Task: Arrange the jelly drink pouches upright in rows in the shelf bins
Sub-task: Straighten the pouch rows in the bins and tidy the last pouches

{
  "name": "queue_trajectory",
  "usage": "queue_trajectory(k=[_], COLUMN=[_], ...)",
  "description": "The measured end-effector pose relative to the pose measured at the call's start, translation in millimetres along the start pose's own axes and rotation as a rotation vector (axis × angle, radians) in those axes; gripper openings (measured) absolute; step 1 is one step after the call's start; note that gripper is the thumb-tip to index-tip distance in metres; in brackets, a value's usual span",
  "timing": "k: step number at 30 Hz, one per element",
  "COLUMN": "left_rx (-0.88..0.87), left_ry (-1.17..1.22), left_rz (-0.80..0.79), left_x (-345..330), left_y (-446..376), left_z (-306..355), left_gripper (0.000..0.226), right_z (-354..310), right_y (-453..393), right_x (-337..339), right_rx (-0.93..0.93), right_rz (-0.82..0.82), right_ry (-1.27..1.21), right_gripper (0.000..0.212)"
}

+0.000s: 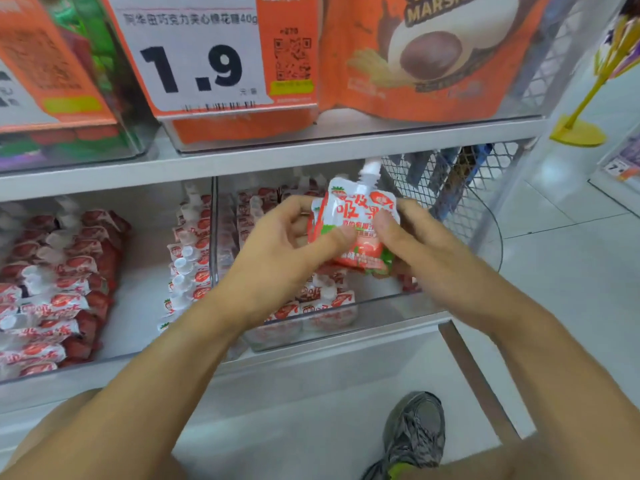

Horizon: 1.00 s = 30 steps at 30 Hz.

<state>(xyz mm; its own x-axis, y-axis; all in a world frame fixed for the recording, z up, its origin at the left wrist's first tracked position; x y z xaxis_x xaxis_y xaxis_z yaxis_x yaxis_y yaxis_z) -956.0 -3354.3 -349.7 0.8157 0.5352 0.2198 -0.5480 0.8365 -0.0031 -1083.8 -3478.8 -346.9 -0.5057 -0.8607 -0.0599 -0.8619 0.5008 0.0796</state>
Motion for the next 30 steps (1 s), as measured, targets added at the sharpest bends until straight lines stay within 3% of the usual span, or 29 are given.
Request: queue_trajectory(k=[2,7,12,14,16,21,22,24,26,28,30], left_rx=[-0.045,-0.204,-0.445,-0.502,-0.519,-0.328,-0.291,-0.245,-0.090,0.137,0.226], left_ry=[-0.044,-0.376,-0.889,-0.940,-0.946,-1.131,-1.139,-1.098,-0.943,-0.658,-0.531], left_rz=[-0.067,-0.106,-0.071,-0.017,0.019,0.242,0.242,0.153,0.017,-0.110,-0.171], left_x=[-2,-8,-16,-19,-20,-29,-35,-48,-59,-71,-85], left_y=[-6,-28,-50,-59,-66,-76,-77,-77,-86,-99,-107], left_z=[2,13,17,18,18,9,6,1,-10,-21,-26], left_gripper=[0.046,0.053,0.060,0.065,0.069,0.070,0.061,0.026,0.016,0.030,0.043], right_z=[-8,-15,-24,-24,-22,-18,-18,-17,-15,-12,-12], right_y=[-1,-16,-36,-46,-55,-66,-68,-75,-91,-112,-130], right_x=[16,49,57,52,55,71,73,81,85,85,83], right_rx=[0.008,0.115,0.310,0.420,0.525,0.699,0.726,0.716,0.642,0.630,0.524], right_rz=[-0.096,-0.113,-0.122,-0.069,0.016,0.192,0.238,0.324,0.333,0.278,0.238], right_ry=[-0.025,0.022,0.345,0.567,0.662,0.722,0.740,0.762,0.850,1.064,1.306], right_gripper=[0.049,0.057,0.088,0.093,0.085,0.069,0.067,0.060,0.055,0.055,0.057])
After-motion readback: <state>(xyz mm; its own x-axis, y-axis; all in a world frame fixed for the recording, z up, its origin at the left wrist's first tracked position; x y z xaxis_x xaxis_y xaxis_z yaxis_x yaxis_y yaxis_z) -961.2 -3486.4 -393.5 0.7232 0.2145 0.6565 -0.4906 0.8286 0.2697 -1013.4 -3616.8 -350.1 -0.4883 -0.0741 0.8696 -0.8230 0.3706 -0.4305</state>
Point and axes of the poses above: each hand's wrist, its own y-axis away from the middle knuckle, its own x-axis out of the back of the hand, z = x × y, the point moved 2 cm from there along -y, towards the middle knuckle, and after that the axes turned 14 degrees about -y, right-handed, at the moved point
